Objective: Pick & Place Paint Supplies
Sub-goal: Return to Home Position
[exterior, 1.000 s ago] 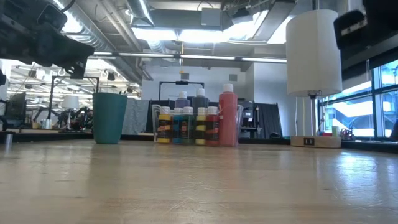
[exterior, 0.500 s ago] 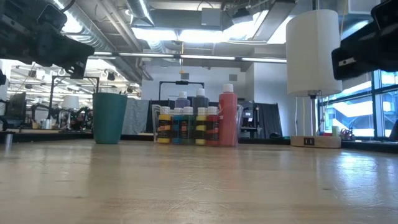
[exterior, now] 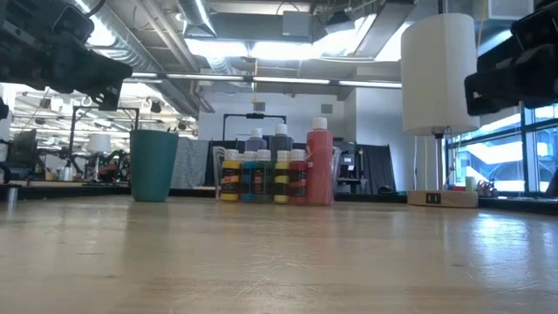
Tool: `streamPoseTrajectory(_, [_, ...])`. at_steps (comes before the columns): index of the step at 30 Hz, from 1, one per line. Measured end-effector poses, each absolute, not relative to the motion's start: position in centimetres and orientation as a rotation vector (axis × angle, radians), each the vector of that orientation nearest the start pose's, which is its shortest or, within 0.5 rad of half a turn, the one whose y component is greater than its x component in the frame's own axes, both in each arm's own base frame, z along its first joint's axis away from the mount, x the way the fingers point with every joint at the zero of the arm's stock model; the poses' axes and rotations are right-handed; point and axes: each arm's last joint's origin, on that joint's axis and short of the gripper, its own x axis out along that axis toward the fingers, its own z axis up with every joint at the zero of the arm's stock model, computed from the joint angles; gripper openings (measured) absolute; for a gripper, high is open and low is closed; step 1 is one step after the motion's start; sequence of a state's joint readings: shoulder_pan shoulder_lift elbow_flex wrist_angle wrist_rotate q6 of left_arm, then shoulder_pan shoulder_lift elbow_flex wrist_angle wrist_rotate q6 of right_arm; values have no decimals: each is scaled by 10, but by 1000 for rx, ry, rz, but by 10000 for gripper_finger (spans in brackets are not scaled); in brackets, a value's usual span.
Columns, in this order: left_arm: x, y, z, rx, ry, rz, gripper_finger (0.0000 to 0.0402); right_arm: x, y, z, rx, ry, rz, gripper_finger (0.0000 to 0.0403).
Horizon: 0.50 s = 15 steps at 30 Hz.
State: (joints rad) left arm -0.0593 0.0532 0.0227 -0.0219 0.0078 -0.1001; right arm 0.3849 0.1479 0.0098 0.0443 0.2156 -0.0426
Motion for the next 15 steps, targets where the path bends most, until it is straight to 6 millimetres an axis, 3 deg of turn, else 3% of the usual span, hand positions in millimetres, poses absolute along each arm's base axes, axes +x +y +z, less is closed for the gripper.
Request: streamPoseTrajectory(15, [100,-4,165,-47,51,-9,5,100,27,161,-121,102,181,1])
